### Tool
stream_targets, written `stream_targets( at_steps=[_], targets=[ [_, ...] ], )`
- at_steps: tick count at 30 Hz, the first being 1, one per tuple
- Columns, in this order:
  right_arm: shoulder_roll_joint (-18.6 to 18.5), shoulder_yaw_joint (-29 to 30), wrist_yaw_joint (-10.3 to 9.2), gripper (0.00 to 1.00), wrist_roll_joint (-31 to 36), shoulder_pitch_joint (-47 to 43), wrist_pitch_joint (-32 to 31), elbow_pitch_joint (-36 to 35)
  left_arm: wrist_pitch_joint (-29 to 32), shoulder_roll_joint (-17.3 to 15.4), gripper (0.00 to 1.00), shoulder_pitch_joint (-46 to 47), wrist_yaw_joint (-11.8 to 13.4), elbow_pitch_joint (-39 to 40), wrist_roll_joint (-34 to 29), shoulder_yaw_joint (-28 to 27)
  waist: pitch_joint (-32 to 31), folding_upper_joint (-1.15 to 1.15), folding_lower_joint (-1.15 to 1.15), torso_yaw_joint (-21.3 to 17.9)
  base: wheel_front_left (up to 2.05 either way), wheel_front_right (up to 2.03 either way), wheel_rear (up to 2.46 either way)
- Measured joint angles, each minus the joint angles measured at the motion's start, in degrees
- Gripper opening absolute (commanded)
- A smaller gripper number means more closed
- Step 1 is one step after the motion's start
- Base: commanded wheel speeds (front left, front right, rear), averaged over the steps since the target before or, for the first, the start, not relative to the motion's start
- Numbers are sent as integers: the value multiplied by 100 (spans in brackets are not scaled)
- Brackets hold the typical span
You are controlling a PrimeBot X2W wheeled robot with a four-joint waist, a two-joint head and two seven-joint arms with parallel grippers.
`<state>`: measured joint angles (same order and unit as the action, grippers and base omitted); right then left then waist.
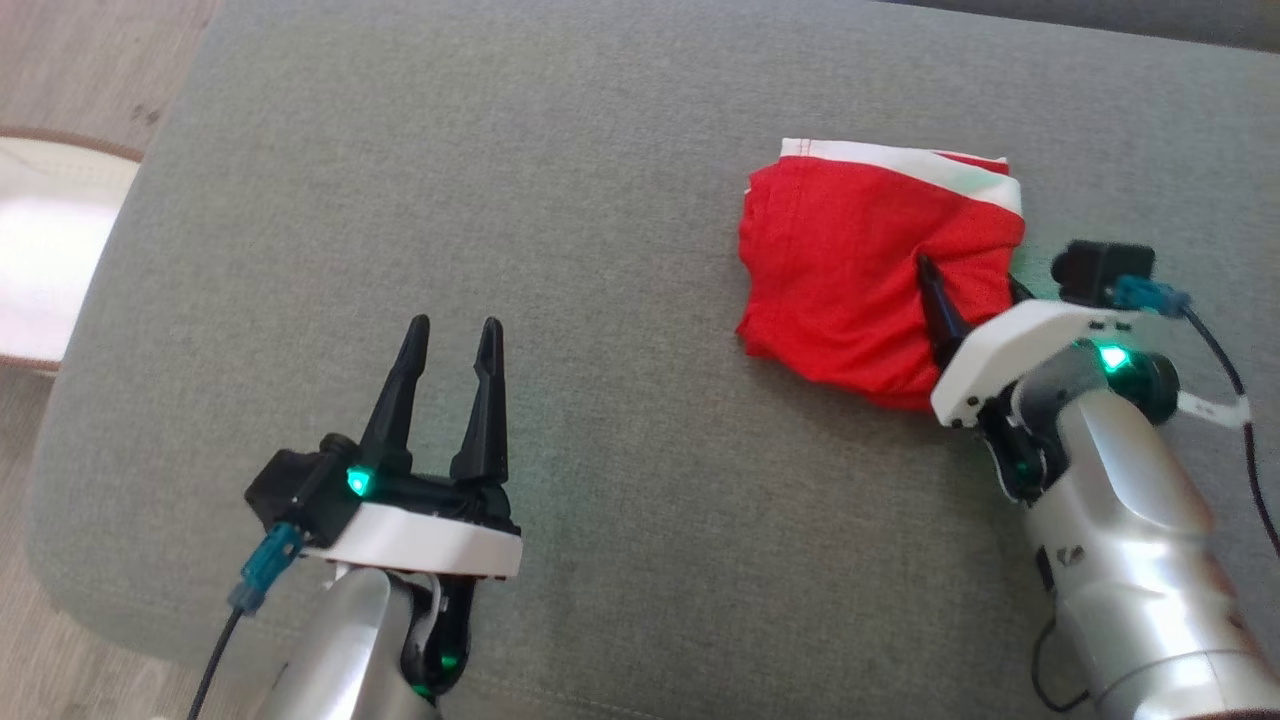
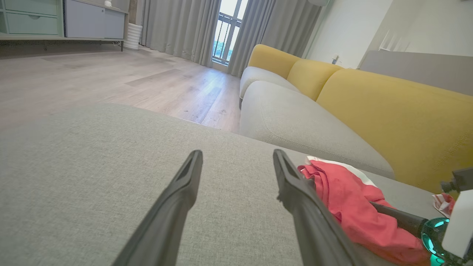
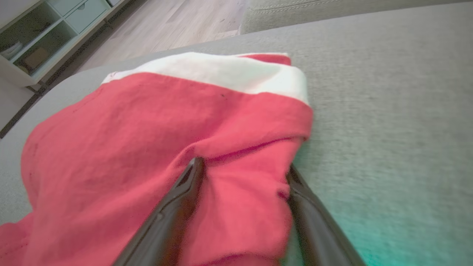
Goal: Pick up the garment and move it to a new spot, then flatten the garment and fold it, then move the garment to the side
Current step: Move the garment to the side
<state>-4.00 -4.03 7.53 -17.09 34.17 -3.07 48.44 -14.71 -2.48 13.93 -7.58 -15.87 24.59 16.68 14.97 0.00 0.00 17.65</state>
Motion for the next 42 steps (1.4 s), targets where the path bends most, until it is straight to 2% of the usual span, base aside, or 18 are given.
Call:
stream_targets(
  at_steps=[1,2,6,11,18,22,27,33,35,36,39,42],
  targets=[
    [-14,-79,0,44,-7,83,-27,73,0,0,100,0,0,1,14,1,18,0,0,37,0,0,0],
    [-22,-159,0,0,-26,136,-51,120,0,0,100,-1,0,0,14,1,30,0,0,64,0,0,0],
    [-18,-456,0,0,37,225,5,248,0,1,100,0,0,0,22,-167,31,0,0,43,0,0,0],
    [8,-725,0,0,448,228,312,361,0,1,100,-2,0,7,-81,-364,-57,0,0,-181,0,0,0],
    [-18,-1146,0,0,1217,283,391,380,0,2,100,-6,0,142,-197,-399,-217,0,0,-723,0,0,0],
    [-288,-1499,0,0,1262,376,353,172,0,1,100,-14,0,171,-199,-356,-318,0,0,-1089,0,0,0],
    [-1071,-2117,0,0,994,422,96,-299,0,1,100,-6,0,302,-230,-178,-410,0,0,-1527,0,0,0],
    [-2219,-3053,0,0,352,486,-259,-1221,0,1,100,218,0,355,-230,13,-340,0,0,-1955,0,0,0],
    [-2670,-3307,0,0,180,650,-363,-1525,0,1,100,358,0,375,-231,24,-233,0,0,-2050,0,0,0],
    [-3101,-3444,0,0,-70,892,-454,-1785,0,0,100,485,0,378,-231,24,-91,0,0,-2125,0,0,0],
    [-3728,-3699,0,0,-229,1310,-499,-2089,0,-3,100,656,0,378,-232,36,168,0,0,-2203,0,0,0],
    [-4202,-3776,1,0,-326,1636,-500,-2092,0,-3,100,860,0,377,-231,88,454,0,1,-2232,0,0,0]
  ],
)
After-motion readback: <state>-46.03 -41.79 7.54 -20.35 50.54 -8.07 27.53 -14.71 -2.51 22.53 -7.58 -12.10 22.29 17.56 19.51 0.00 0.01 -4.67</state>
